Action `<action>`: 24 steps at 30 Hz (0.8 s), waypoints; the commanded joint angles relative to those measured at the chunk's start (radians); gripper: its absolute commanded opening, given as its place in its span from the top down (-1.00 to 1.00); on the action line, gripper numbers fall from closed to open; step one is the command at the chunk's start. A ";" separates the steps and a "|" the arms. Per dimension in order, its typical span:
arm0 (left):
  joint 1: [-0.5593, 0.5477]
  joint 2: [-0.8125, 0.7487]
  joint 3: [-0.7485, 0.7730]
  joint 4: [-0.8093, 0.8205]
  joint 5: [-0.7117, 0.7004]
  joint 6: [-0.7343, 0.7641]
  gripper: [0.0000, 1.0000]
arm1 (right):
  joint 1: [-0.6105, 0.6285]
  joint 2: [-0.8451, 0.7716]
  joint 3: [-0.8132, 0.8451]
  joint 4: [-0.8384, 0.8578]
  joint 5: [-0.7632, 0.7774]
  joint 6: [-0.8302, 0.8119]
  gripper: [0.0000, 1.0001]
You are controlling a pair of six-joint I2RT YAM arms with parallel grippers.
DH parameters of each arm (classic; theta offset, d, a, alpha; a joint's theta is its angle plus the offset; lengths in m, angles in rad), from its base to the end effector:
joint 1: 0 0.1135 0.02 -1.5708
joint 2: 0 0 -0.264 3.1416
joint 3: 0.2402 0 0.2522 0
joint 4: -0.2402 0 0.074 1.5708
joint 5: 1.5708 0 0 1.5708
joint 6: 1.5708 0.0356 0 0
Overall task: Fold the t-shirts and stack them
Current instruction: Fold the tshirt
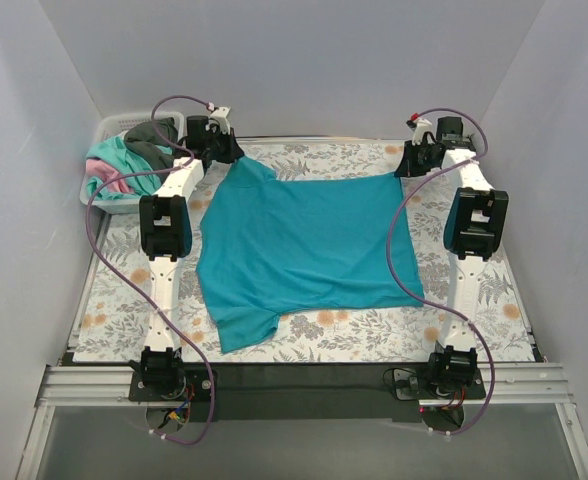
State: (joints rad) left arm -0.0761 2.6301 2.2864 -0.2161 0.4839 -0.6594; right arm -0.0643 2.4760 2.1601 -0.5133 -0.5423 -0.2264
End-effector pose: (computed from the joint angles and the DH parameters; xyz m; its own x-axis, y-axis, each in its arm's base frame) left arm 0.5875 -0.0614 0.1606 -0.7005 -0.4905 -0.5184 0.0395 0.6986 -0.7144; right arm 0.5498 -0.0170 0.1804 -0.6514 -0.1507 -0.7437 -0.4506 0.8654 0.2192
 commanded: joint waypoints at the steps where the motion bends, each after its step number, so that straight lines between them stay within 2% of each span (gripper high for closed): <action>1: -0.002 -0.093 0.022 0.038 0.033 0.010 1.00 | -0.008 -0.072 0.023 0.022 -0.002 -0.005 0.97; 5: -0.002 -0.189 -0.068 0.038 0.082 0.035 1.00 | -0.015 -0.112 -0.014 0.022 -0.007 -0.024 0.97; 14: -0.001 -0.464 -0.425 0.052 0.179 0.116 1.00 | -0.042 -0.216 -0.126 -0.002 -0.057 -0.070 0.97; 24: -0.001 -0.748 -0.784 0.026 0.214 0.208 1.00 | -0.057 -0.310 -0.276 -0.051 -0.076 -0.145 0.97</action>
State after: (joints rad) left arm -0.0757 1.9915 1.5871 -0.1741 0.6712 -0.5018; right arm -0.1089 2.2322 1.9114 -0.5354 -0.5907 -0.3298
